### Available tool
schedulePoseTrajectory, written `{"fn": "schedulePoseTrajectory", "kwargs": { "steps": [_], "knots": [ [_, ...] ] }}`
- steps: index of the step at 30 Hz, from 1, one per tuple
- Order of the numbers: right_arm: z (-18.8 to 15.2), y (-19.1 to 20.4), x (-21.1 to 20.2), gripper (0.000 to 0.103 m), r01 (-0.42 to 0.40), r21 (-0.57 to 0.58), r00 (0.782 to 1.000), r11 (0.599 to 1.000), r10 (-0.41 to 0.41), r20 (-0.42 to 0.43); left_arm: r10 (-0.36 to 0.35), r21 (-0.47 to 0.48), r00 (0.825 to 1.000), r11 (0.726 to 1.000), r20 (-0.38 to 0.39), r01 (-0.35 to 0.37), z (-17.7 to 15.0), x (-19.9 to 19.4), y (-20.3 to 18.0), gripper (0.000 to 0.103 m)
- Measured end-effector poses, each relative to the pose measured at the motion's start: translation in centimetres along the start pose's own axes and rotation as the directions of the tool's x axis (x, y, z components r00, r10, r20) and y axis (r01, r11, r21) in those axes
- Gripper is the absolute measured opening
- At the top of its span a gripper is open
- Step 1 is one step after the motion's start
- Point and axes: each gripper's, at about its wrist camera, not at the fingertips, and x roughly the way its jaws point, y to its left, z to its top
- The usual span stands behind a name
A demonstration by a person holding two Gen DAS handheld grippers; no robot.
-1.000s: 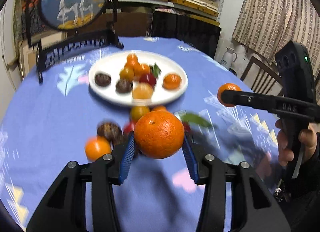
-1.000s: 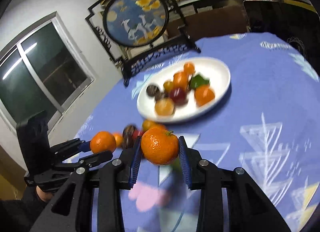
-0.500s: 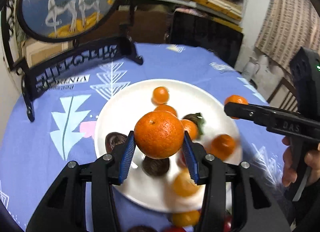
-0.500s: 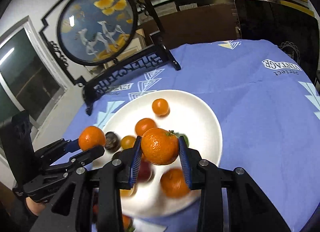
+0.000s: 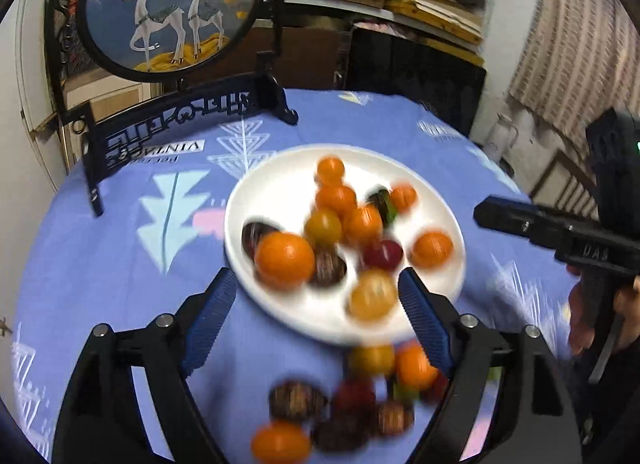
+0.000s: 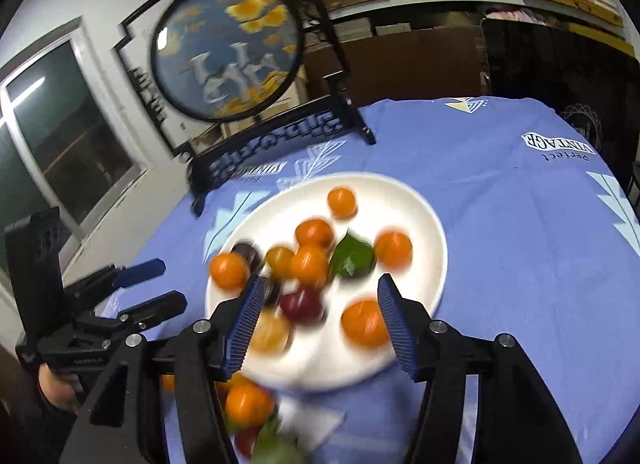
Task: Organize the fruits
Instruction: 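Carry both tangerines over the white plate and open both grippers, then grasp a tangerine with the left gripper while the right gripper grasps a red plum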
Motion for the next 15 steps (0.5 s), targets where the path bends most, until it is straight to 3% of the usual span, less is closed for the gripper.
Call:
{"fn": "schedulePoseTrajectory", "kwargs": {
  "steps": [2, 6, 10, 12, 15],
  "knots": [
    [-2.2, 0.7, -1.5, 0.061, -0.006, -0.018, 1.0, 1.0, 0.006, -0.008, 0.008, 0.032, 1.0, 0.999, -0.018, -0.007, -2.1, -1.2, -0.3, 0.087],
    [-6.9, 1.1, -3.6, 0.061, -0.042, -0.012, 0.999, 0.999, 0.042, -0.025, 0.037, 0.11, 0.997, 0.994, -0.066, -0.029, -7.3, -2.9, -0.5, 0.087],
    [-10.4, 1.3, -4.3, 0.061, -0.059, 0.02, 0.998, 0.998, 0.059, -0.038, 0.089, 0.169, 0.992, 0.983, -0.085, -0.074, -10.4, -3.1, -0.5, 0.087],
    [-11.7, 1.6, -4.2, 0.061, -0.07, 0.034, 0.996, 0.997, 0.072, -0.059, 0.103, 0.164, 0.99, 0.983, -0.097, -0.086, -11.2, -2.6, -0.1, 0.082],
    [-12.9, 2.5, -4.0, 0.061, -0.071, 0.015, 0.994, 0.997, 0.072, -0.087, 0.11, 0.133, 0.986, 0.987, -0.122, -0.093, -11.0, -1.4, 0.9, 0.061]
  ]
}}
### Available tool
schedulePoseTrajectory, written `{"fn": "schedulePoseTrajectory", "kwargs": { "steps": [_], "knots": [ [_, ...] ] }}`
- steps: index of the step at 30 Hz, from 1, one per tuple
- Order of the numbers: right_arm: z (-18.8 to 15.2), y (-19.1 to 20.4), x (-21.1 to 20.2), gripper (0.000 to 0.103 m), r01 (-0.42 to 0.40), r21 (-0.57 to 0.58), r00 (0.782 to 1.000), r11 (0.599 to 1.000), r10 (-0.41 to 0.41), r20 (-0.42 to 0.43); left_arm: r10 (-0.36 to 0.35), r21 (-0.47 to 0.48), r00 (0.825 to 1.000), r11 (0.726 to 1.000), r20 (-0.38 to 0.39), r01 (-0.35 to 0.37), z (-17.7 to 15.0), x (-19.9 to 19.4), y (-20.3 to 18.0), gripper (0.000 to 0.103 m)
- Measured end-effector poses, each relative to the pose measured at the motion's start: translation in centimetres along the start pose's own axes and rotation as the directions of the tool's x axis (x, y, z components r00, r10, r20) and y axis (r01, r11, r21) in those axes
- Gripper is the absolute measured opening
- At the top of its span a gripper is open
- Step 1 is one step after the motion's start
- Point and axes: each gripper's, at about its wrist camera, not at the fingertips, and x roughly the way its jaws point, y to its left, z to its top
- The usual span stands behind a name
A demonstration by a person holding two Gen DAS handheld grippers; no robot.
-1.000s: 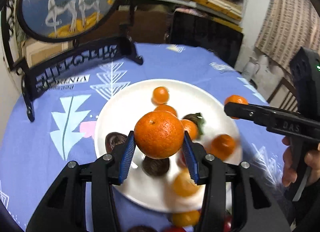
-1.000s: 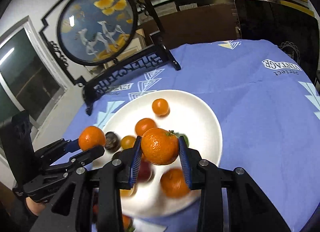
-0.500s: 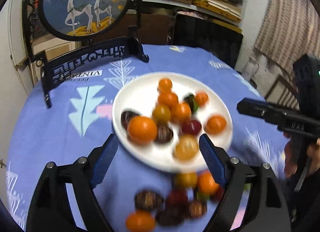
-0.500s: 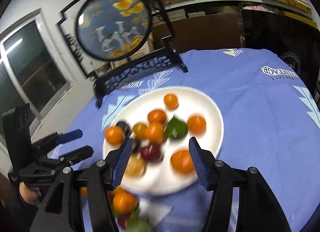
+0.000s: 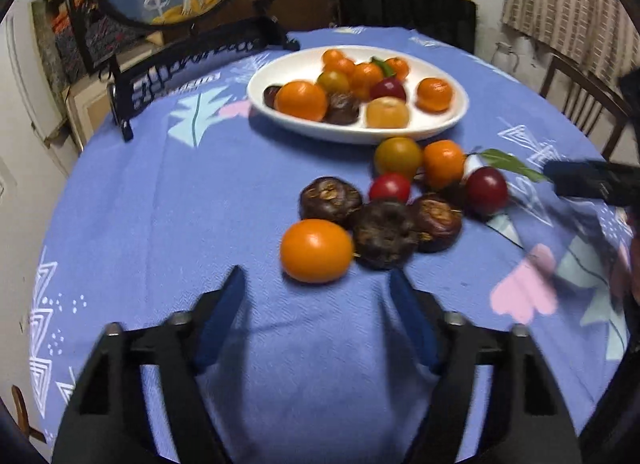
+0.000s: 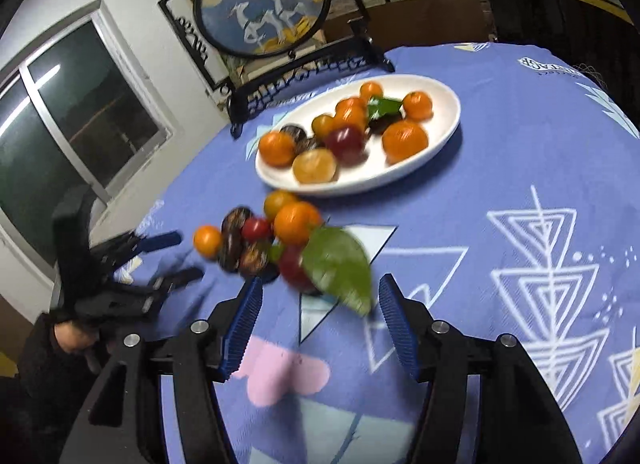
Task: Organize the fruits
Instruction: 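Grasp a tangerine with the left gripper while the right gripper grasps a red plum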
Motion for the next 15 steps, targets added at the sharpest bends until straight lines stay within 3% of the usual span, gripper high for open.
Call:
{"fn": "schedulePoseTrajectory", "kwargs": {
  "steps": [1, 9, 10, 12, 15],
  "knots": [
    [-0.1, 0.2, 0.0, 0.061, 0.002, -0.005, 1.0, 1.0, -0.002, -0.003, 0.007, -0.011, 1.0, 1.0, -0.008, -0.007, 0.2, 0.6, 0.3, 0.056],
    [-0.9, 1.2, -0.1, 0.061, 0.014, -0.032, 1.0, 0.999, -0.014, -0.02, -0.01, -0.031, 0.999, 0.999, -0.043, 0.009, 1.5, 2.5, 0.6, 0.052],
    [-1.0, 1.4, 0.2, 0.061, 0.017, -0.039, 0.999, 0.999, -0.019, -0.031, -0.035, -0.036, 0.999, 0.999, -0.035, 0.034, 1.6, 2.4, 0.6, 0.039],
    [-1.2, 1.9, 0.7, 0.061, 0.018, -0.056, 0.998, 0.998, -0.02, -0.052, -0.036, -0.039, 0.999, 0.999, -0.001, 0.036, 1.7, 1.8, 0.7, 0.039],
    [-1.6, 3.2, 1.7, 0.061, 0.033, -0.12, 0.996, 0.992, -0.043, -0.081, -0.047, -0.087, 0.992, 0.995, 0.121, 0.057, 1.4, -0.5, 1.5, 0.039]
  ]
}}
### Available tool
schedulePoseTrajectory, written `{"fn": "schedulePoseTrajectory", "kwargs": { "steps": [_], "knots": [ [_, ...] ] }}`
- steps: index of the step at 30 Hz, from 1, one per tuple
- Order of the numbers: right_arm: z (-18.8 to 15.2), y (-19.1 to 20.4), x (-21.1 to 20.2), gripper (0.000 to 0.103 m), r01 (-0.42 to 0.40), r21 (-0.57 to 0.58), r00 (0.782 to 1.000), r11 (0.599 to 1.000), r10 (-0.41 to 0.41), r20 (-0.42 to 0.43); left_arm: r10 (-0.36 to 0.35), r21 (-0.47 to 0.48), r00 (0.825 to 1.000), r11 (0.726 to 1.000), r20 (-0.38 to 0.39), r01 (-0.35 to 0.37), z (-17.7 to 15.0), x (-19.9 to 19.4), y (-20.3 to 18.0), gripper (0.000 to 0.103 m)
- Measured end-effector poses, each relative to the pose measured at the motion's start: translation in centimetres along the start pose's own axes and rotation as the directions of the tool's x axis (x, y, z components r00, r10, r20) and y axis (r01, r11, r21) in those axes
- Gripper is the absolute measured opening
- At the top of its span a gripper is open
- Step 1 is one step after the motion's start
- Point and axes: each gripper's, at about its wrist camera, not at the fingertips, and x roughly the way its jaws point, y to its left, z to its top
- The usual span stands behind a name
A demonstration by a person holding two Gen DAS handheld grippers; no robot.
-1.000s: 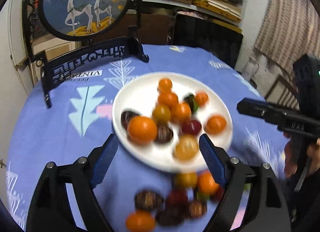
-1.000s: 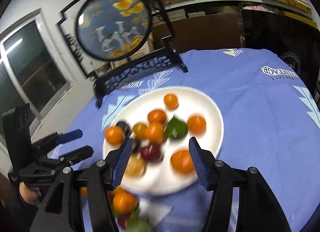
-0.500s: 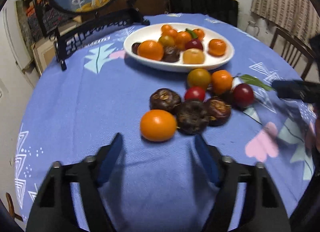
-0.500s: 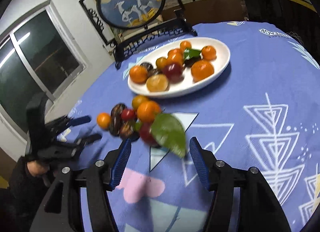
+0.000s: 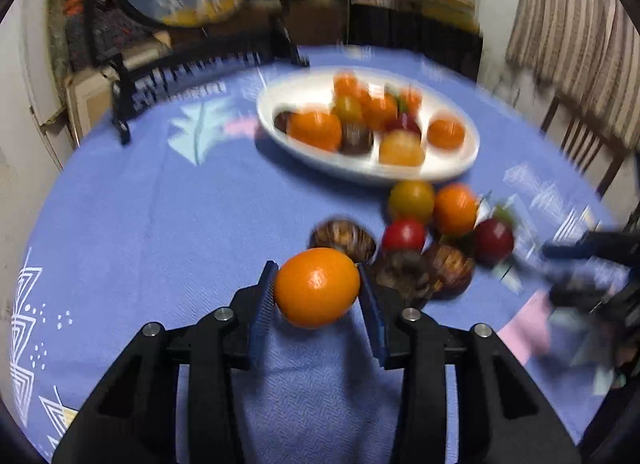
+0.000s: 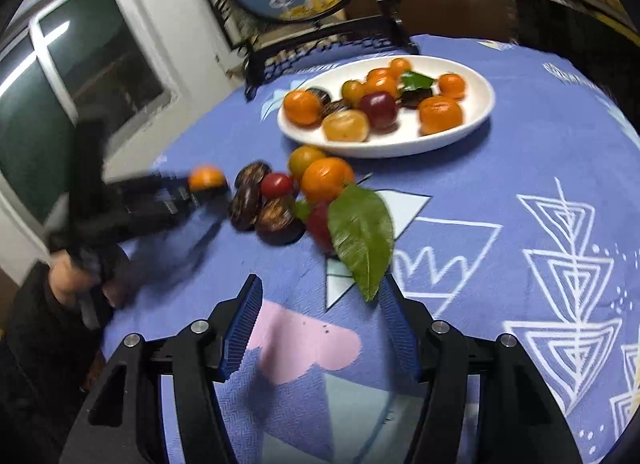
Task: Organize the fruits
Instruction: 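Grasp a tangerine with the left gripper while the right gripper grasps a red plum, then carry the tangerine and plum over the white plate and open both grippers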
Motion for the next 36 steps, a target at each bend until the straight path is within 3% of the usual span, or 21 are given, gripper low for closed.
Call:
{"fn": "schedulePoseTrajectory", "kwargs": {
  "steps": [3, 6, 8, 12, 14, 17, 18, 20, 25, 32, 36],
  "knots": [
    [0.1, 1.2, 0.9, 0.061, -0.022, -0.021, 0.999, 1.0, 0.021, -0.034, 0.005, -0.039, 0.997, 0.999, 0.077, -0.002, -0.1, -1.5, 0.6, 0.039],
    [0.0, 2.3, 1.8, 0.061, -0.117, -0.007, 0.988, 0.993, 0.116, -0.1, 0.009, -0.046, 0.996, 0.999, 0.085, -0.005, -0.1, -1.7, 0.7, 0.039],
    [0.0, 3.0, 2.1, 0.06, -0.138, -0.02, 0.984, 0.99, 0.134, -0.117, -0.001, -0.054, 0.996, 0.999, 0.087, 0.006, 0.0, -1.7, 0.9, 0.039],
    [1.3, 1.6, 1.6, 0.059, 0.066, -0.015, 0.998, 0.998, -0.066, -0.001, -0.017, -0.068, 0.996, 0.997, 0.084, 0.023, 0.0, -1.5, 1.3, 0.039],
    [2.2, 0.5, 2.1, 0.06, 0.115, 0.012, 0.993, 0.993, -0.115, 0.012, -0.022, -0.071, 0.996, 0.997, 0.086, 0.028, -0.1, -1.5, 1.4, 0.039],
    [3.1, 0.2, 3.1, 0.058, 0.121, 0.009, 0.992, 0.993, -0.121, 0.021, -0.025, -0.068, 0.996, 0.997, 0.087, 0.031, 0.0, -1.5, 1.4, 0.039],
    [3.2, 0.1, 3.4, 0.055, 0.114, 0.009, 0.993, 0.993, -0.114, 0.02, -0.025, -0.068, 0.996, 0.997, 0.087, 0.031, 0.0, -1.5, 1.4, 0.039],
    [3.4, 0.0, 4.2, 0.039, 0.089, 0.023, 0.996, 0.996, -0.089, -0.005, -0.028, -0.069, 0.996, 0.997, 0.083, 0.034, 0.0, -1.4, 1.4, 0.039],
    [3.0, -0.3, 3.6, 0.038, 0.041, 0.067, 0.999, 0.997, -0.043, 0.02, -0.032, -0.068, 0.996, 0.997, 0.084, 0.038, 0.0, -1.4, 1.3, 0.039],
    [1.3, 0.5, -0.8, 0.038, -0.107, 0.055, 0.994, 0.993, 0.104, 0.04, -0.044, -0.05, 0.994, 0.998, 0.104, 0.049, 0.0, -2.1, 0.9, 0.039],
    [3.1, -0.9, -4.1, 0.038, -0.127, 0.066, 0.987, 0.99, 0.12, 0.105, -0.078, -0.043, 0.993, 0.996, 0.089, 0.082, 1.0, -2.2, 0.3, 0.039]
  ]
}}
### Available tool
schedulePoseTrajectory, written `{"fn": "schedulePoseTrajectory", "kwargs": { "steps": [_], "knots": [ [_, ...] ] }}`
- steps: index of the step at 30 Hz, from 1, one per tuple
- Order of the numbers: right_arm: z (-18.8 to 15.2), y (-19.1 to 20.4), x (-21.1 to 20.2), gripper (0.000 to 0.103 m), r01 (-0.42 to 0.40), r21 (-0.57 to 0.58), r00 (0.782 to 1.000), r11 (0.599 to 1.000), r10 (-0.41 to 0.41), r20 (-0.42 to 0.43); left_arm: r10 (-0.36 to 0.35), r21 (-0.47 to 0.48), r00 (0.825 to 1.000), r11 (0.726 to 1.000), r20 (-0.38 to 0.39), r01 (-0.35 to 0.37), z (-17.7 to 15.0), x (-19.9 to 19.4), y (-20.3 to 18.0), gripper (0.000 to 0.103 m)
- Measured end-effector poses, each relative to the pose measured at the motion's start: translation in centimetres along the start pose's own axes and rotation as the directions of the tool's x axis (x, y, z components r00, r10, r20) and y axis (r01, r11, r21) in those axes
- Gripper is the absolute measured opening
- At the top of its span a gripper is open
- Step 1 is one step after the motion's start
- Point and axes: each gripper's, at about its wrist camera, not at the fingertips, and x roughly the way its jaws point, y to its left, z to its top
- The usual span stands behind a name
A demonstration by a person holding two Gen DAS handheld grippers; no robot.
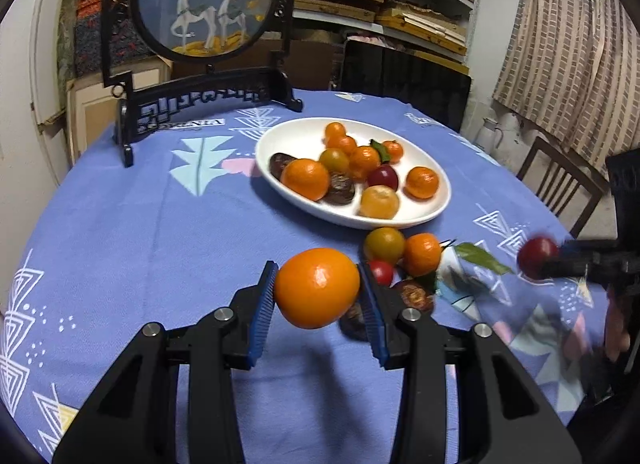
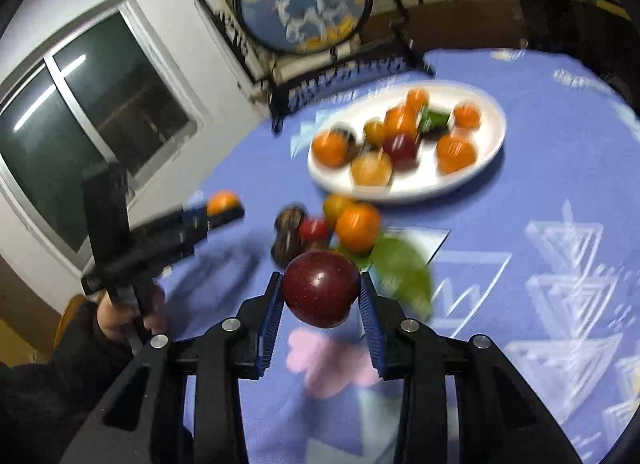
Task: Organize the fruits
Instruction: 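Carry the tangerine and plum over the white plate and open both grippers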
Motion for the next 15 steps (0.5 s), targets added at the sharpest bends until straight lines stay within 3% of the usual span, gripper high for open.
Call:
{"fn": "schedulePoseTrajectory", "kwargs": {
  "steps": [7, 10, 15],
  "knots": [
    [7.7, -3.9, 0.3, 0.038, 0.055, 0.032, 0.996, 0.998, -0.057, 0.066, -0.003, 0.013, 1.0, 1.0, -0.007, 0.003, 6.6, 2.8, -1.7, 0.039],
    [11.1, -6.5, 3.1, 0.038, 0.09, 0.077, 0.993, 0.993, -0.096, 0.072, -0.005, 0.005, 1.0, 1.0, -0.01, 0.005, 10.3, 5.7, -2.0, 0.039],
    [13.5, -9.0, 7.4, 0.042, 0.121, 0.107, 0.989, 0.987, -0.128, 0.071, 0.022, -0.039, 0.998, 0.999, -0.06, -0.024, 14.1, 11.6, -1.3, 0.04]
  ]
}}
